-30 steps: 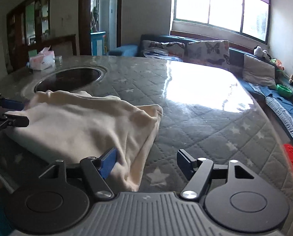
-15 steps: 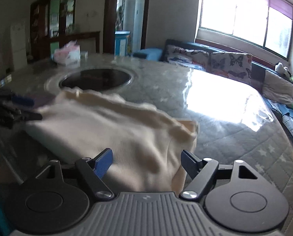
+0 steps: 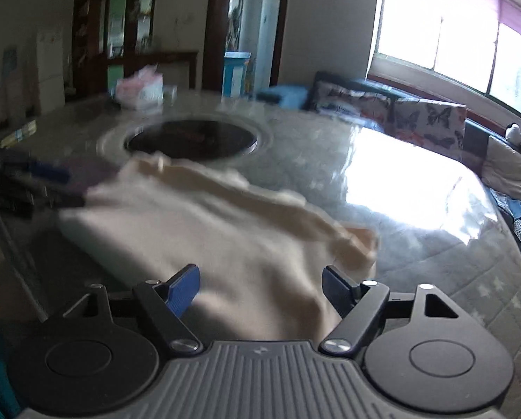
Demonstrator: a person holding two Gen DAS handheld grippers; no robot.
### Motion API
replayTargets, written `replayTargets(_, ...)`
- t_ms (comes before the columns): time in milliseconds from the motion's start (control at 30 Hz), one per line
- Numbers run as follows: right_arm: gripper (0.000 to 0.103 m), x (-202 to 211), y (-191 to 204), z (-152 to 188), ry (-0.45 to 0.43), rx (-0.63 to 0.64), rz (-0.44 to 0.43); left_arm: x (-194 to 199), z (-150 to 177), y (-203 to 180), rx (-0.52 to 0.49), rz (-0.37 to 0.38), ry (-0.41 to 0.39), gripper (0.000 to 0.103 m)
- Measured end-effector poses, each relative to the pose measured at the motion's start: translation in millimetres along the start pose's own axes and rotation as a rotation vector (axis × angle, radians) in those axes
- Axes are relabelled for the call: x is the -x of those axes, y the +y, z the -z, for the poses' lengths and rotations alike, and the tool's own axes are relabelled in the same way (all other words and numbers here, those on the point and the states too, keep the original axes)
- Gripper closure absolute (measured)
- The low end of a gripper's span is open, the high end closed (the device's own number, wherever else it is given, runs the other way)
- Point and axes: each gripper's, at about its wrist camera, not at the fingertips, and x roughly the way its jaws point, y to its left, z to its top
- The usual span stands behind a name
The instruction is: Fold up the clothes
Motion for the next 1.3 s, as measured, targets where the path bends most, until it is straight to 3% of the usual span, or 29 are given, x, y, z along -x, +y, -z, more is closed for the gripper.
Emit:
replayTargets(267, 0.024, 3.8, -2.4, -16.4, -0.030, 0.021, 0.009, -2.7, -17.0, 5.8, 0.052, 0.028, -0.016, 0.030)
replayTargets(533, 0.024, -32.0, -24.9, -38.0, -0.024, -0.028, 0.081, -28.1, -37.0, -5.5, 0.000, 0.009, -0.028, 0.030)
replayTargets(867, 0.024, -76.1, -48.5, -47.3, 0.058, -0.079, 0.152, -68.7, -47.6, 4.7, 0.011, -0.048, 0.025, 0.030)
replayTargets(1000, 0.024, -71.3, -44.7, -48.7, 0.048, -0.057, 0.156, -77.1, -47.0, 10.2, 0.027, -0.056, 0.045, 0.029)
replayTargets(1167, 0.024, -46.4, -24.9, -58.9, -0.003, 0.008, 0.095, -66.5, -49.9, 18.3, 0.066, -0.048, 0.034, 0.030)
replayTargets(1300, 0.025, -25.5, 7.0, -64.3, -0.032, 0.096, -0.038, -51.5, -53.1, 30.0, 0.118, -0.049, 0.015, 0.030)
